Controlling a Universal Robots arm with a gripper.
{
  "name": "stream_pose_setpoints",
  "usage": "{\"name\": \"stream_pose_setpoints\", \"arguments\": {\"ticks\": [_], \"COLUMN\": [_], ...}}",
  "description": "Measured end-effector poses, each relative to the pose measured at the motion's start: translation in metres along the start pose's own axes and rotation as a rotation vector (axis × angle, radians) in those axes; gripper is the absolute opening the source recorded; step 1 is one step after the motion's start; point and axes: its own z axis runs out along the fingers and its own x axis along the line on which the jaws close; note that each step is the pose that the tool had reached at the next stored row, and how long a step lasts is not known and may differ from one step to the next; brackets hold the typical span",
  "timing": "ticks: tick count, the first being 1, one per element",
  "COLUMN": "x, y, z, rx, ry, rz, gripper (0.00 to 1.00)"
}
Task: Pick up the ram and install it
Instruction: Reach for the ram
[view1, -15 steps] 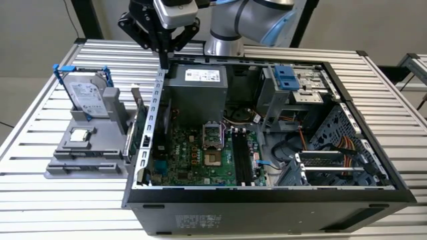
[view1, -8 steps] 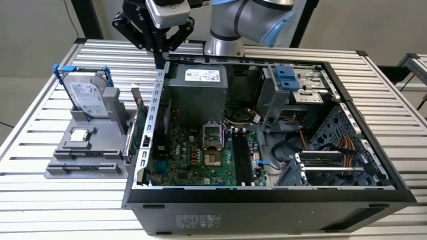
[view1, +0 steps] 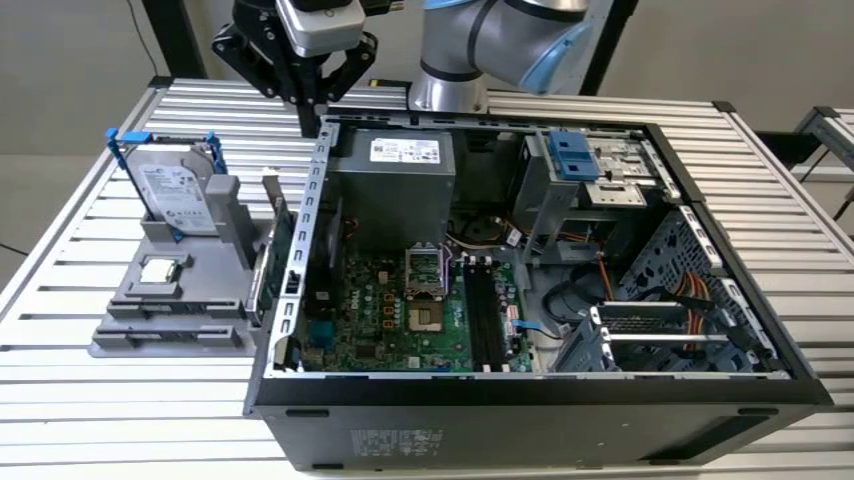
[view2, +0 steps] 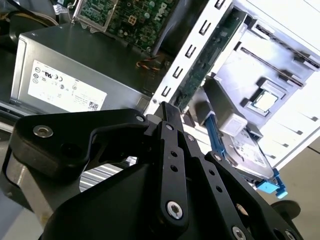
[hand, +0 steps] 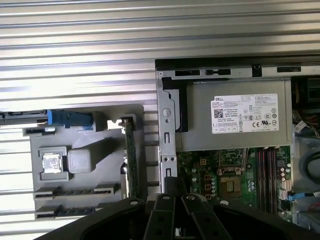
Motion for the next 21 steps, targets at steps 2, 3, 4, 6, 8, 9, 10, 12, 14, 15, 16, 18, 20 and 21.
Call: {"name": "stream_pose_setpoints", "arguments": {"ticks": [2,3,4,6,8,9,10,12,14,15,16,18,20,21], "x": [0.0021,0.0032,0.0043,0.0065,0.0084,0.0095,0.0105,0.0127,0.015,0.0161,0.0172,0.0194,0.0217,0.0228], "y": [-0.0002,-0.0002,-0.0003,-0.0005,-0.0006,-0.0007,-0.0007,-0.0009,-0.0011,-0.0011,-0.0012,-0.0014,-0.0015,-0.0016], "z": [0.0,-0.0001,-0.0001,-0.0001,-0.0001,-0.0002,-0.0002,-0.0003,-0.0003,-0.0003,-0.0004,-0.0004,-0.0005,-0.0005], "rx": [0.0,0.0,-0.0001,0.0,-0.0001,-0.0001,0.0,0.0,0.0,0.0,0.0,0.0,0.0,0.0], "ry": [0.0,0.0,0.0,0.0,-0.0001,0.0,0.0,0.0,0.0,0.0,0.0,0.0,0.0,0.0], "rz": [0.0,0.0,0.0,0.0,0.0,0.0,0.0,0.0,0.0,0.0,0.0,0.0,0.0,0.0], "gripper": [0.0,0.0,0.0,0.0,0.0,0.0,0.0,0.0,0.0,0.0,0.0,0.0,0.0,0.0]}}
